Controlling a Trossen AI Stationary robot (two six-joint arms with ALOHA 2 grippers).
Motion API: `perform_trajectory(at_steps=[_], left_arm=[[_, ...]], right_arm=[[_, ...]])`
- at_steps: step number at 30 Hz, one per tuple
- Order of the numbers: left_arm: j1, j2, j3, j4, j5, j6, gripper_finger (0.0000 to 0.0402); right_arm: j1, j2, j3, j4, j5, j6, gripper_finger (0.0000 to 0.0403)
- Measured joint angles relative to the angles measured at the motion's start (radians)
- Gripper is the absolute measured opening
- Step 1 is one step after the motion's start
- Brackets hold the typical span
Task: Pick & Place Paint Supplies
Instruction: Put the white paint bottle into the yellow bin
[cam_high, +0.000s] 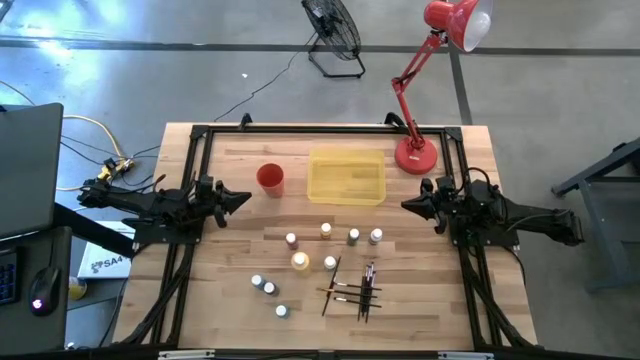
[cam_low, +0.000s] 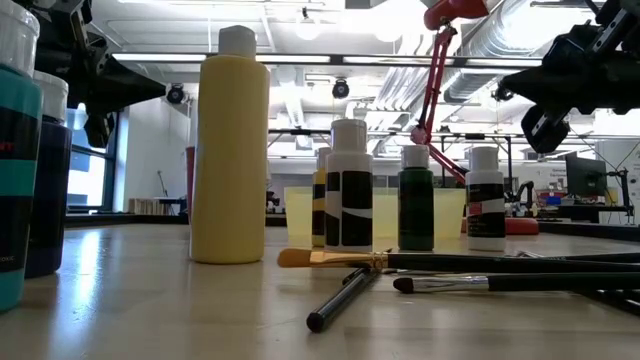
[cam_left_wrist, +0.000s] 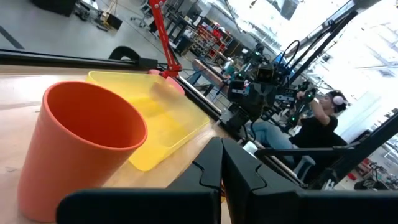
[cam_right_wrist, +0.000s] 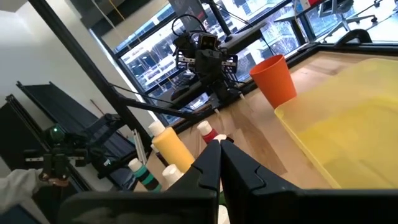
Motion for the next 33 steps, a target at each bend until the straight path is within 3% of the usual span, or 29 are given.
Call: perform_trajectory(at_steps=[24, 33], left_arm=[[0.000, 0.000, 0.000, -0.001, -0.001, 0.000, 0.0000], [0.000, 0.000, 0.010, 0.045, -0.004, 0.118, 0.0000]], right_arm=[[0.000, 0.002, 0.000, -0.004, 0.005, -0.025, 0.0002], [0.000, 0.002, 0.000, -0.006, 0.151, -0.024, 0.0002]])
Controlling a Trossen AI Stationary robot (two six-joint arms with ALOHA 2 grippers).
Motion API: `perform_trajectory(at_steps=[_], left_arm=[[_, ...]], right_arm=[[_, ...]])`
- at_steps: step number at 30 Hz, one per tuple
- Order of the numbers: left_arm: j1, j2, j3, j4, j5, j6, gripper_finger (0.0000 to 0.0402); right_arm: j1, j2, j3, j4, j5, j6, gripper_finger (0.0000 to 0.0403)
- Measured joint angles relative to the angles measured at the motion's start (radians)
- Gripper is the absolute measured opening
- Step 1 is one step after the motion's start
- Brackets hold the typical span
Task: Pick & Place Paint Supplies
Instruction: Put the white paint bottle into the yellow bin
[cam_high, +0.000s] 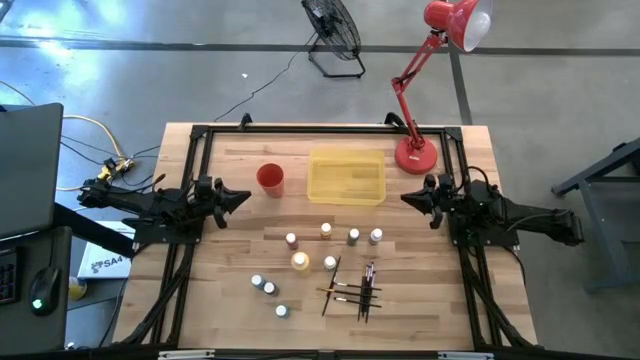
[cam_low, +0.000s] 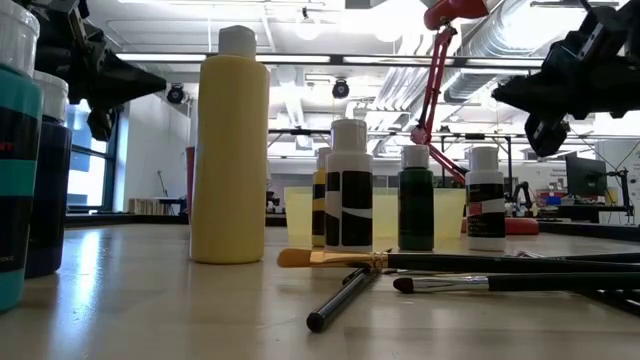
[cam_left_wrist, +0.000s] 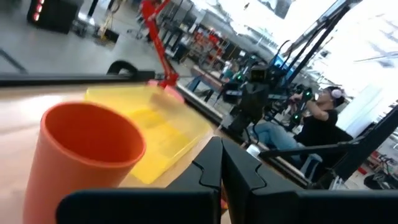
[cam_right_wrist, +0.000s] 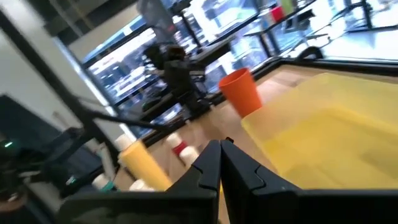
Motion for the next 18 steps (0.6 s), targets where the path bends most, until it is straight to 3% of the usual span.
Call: perform_trajectory(at_steps=[9, 18], left_arm=[[0.000, 0.002, 0.178, -0.018, -0.001, 0.333, 0.0000], [0.000, 0.062, 0.342, -0.240, -0.016, 0.346, 0.0000]], right_arm=[[0.000, 0.023, 0.071, 0.008, 0.088, 0.000, 0.0002], [0.000, 0.215, 0.196, 0.007, 0.085, -0.023, 0.0002]])
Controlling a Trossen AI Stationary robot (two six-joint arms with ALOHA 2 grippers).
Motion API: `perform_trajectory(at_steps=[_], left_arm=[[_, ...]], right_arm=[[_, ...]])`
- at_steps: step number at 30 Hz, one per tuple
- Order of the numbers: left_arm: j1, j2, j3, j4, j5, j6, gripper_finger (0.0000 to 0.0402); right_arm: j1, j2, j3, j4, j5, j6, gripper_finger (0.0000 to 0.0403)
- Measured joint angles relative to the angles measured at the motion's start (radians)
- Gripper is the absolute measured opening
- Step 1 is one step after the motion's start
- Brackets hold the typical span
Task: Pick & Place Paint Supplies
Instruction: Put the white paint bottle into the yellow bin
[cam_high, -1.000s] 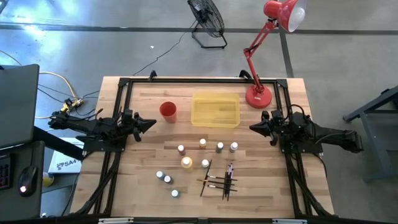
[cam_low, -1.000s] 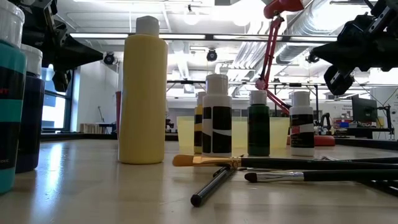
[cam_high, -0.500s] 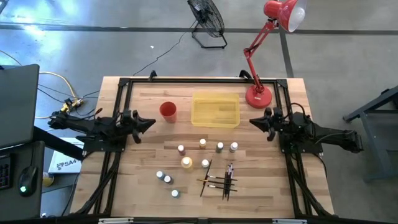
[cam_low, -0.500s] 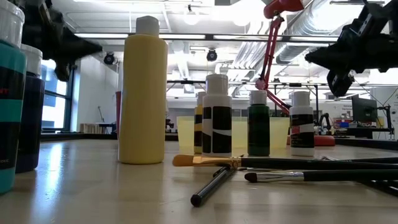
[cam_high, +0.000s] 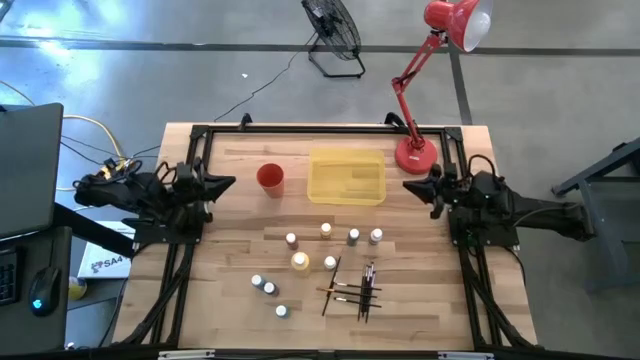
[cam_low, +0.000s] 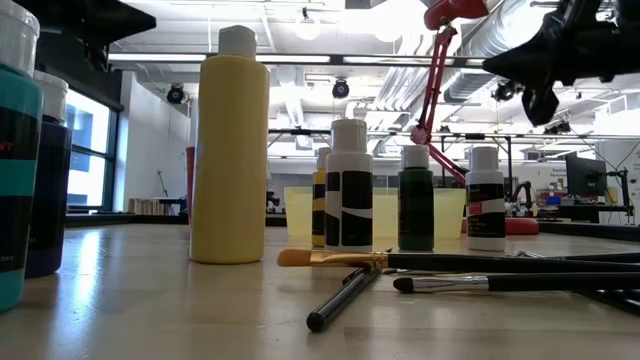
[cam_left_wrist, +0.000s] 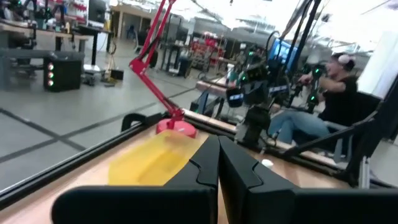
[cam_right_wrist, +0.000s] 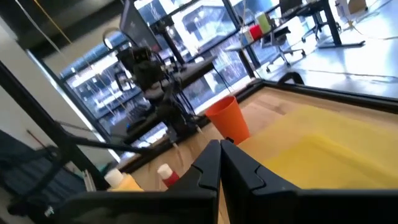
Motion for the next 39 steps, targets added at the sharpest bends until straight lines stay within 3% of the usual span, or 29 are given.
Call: perform_trajectory(at_steps=[8, 14, 24, 31, 39], left_arm=[[0.000, 0.104, 0.027, 0.006, 0.002, -0.031, 0.0000], [0.000, 0.177, 0.027, 0.014, 0.025, -0.104, 0.0000], [0.000, 0.212, 0.029, 0.049, 0.025, -0.140, 0.0000], [0.000, 0.212, 0.029, 0.047, 0.025, -0.140, 0.0000], [0.000, 0.212, 0.029, 0.045, 0.020, -0.133, 0.0000]], right_arm=[[0.000, 0.201, 0.141, 0.003, -0.002, -0.057, 0.0002], [0.000, 0.283, 0.240, -0.006, 0.002, -0.090, 0.0002], [0.019, 0.446, 0.376, -0.170, 0.020, -0.099, 0.0002], [0.123, 0.555, 0.408, -0.174, -0.051, -0.181, 0.0002], [0.211, 0.582, 0.409, -0.282, -0.231, -0.006, 0.0002]])
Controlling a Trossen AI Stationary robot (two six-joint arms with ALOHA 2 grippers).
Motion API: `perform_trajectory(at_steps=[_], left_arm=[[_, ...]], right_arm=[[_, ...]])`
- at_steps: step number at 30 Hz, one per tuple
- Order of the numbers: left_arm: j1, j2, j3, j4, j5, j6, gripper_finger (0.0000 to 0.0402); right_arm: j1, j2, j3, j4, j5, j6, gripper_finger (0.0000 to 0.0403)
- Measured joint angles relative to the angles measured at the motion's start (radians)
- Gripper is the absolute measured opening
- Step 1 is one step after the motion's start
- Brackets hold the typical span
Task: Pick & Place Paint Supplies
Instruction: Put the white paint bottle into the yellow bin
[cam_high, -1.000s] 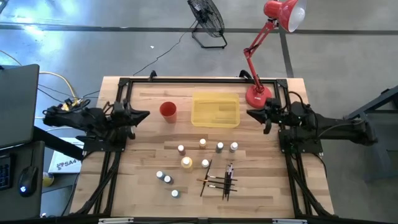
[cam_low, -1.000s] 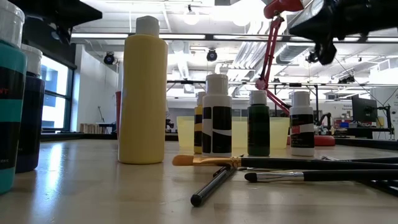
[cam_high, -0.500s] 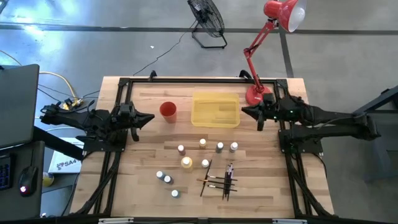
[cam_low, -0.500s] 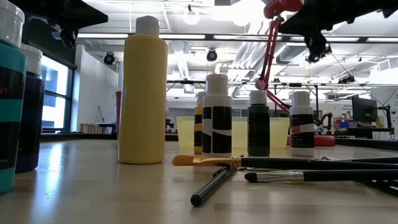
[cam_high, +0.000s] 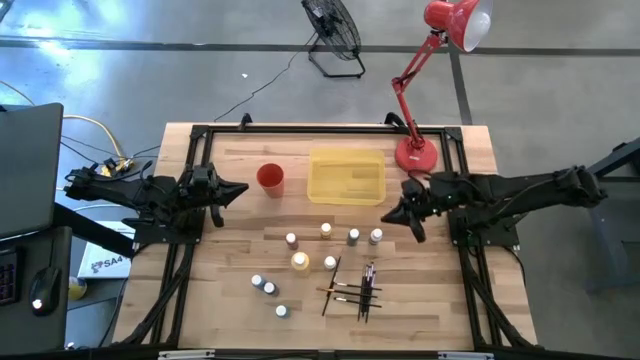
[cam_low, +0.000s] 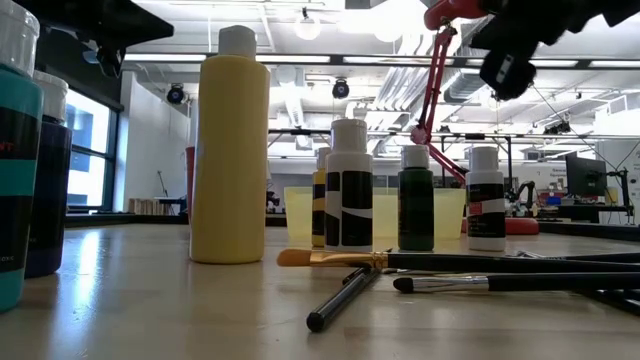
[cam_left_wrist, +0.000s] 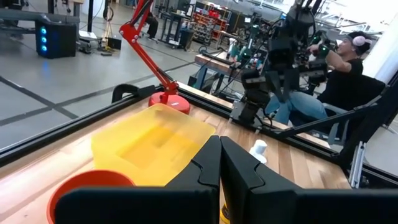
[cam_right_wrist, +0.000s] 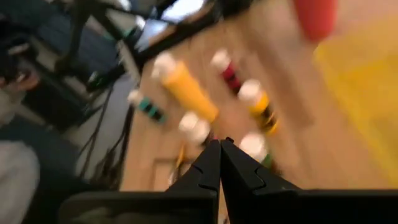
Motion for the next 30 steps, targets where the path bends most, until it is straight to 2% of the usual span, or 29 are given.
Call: perform_trajectory(at_steps=[6, 10, 13, 16, 19, 24, 30], left_arm=[[0.000, 0.000, 0.000, -0.001, -0.019, 0.001, 0.0000], [0.000, 0.000, 0.000, -0.002, -0.034, 0.001, 0.0000], [0.000, 0.000, 0.000, -0.002, -0.041, 0.001, 0.0000], [0.000, 0.000, 0.000, -0.002, -0.041, 0.001, 0.0000], [0.000, 0.000, 0.000, -0.002, -0.041, 0.001, 0.0000], [0.000, 0.000, 0.000, -0.002, -0.041, 0.001, 0.0000], [0.000, 0.000, 0.000, -0.002, -0.041, 0.001, 0.0000]], right_arm=[[-0.004, 0.000, 0.000, -0.034, -0.016, -0.025, 0.0002], [-0.004, 0.002, 0.000, -0.078, 0.101, -0.048, 0.0002], [-0.004, 0.011, 0.000, -0.129, 0.133, -0.051, 0.0011], [-0.004, 0.038, 0.000, -0.165, 0.151, -0.053, 0.0041], [-0.004, 0.076, 0.000, -0.167, 0.154, -0.059, 0.0088], [-0.004, 0.128, 0.000, -0.153, 0.116, -0.060, 0.0158], [0.007, 0.149, 0.000, -0.146, 0.102, -0.184, 0.0181]])
